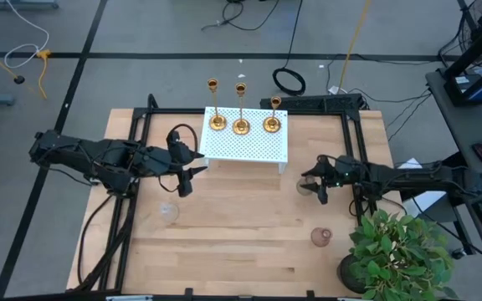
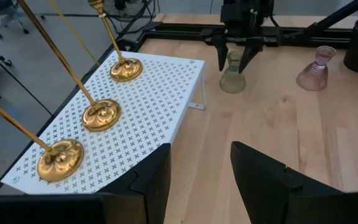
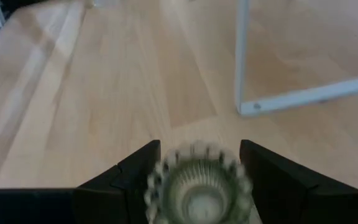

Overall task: Pick & Place candle stick holders
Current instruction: Put the green vase on the shelf

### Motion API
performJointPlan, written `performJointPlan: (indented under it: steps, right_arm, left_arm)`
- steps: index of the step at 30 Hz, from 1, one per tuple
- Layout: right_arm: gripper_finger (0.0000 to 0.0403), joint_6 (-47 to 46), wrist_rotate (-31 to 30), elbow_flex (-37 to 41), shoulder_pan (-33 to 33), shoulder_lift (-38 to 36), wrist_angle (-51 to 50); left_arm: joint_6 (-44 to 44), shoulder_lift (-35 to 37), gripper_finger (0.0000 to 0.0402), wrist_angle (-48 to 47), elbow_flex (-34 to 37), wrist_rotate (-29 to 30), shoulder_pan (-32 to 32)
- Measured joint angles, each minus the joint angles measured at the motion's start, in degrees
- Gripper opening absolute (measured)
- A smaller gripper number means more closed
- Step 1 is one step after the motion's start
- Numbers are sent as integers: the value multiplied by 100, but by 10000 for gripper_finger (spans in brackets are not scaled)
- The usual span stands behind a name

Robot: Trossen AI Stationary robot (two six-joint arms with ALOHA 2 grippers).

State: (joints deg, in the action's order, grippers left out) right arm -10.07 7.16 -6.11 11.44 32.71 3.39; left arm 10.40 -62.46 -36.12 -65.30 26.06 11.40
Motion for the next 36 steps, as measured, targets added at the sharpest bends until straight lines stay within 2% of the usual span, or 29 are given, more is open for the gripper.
performJointPlan:
  steps: [7, 14, 18, 22, 26, 29, 31, 36]
  right_arm:
    - [207, 31, 35, 284, 0, 1, 196]
    - [141, 41, 36, 324, 4, 2, 206]
    - [138, -111, 36, 328, 4, 7, 308]
    - [138, -545, 85, 328, -25, 8, 1114]
    - [138, -857, 446, 324, -189, 8, 2467]
    - [138, -1124, 501, 180, -343, 10, 3169]
    - [138, -1000, 448, 16, -429, 47, 3214]
    - [138, -90, -340, -857, -518, 513, 3309]
  left_arm:
    - [-16, 0, 172, -2, 0, 0, 0]
    - [-13, 0, 172, -4, 0, 0, 0]
    - [-13, 0, 172, -7, 0, 0, 0]
    - [-13, 0, 172, -7, 0, -1, 0]
    - [-11, 0, 172, -7, 0, -2, 0]
    - [-11, 0, 172, -7, 0, -2, 0]
    - [-11, 0, 172, -7, 0, -2, 0]
    - [-117, 0, 172, 107, 0, 3, -17]
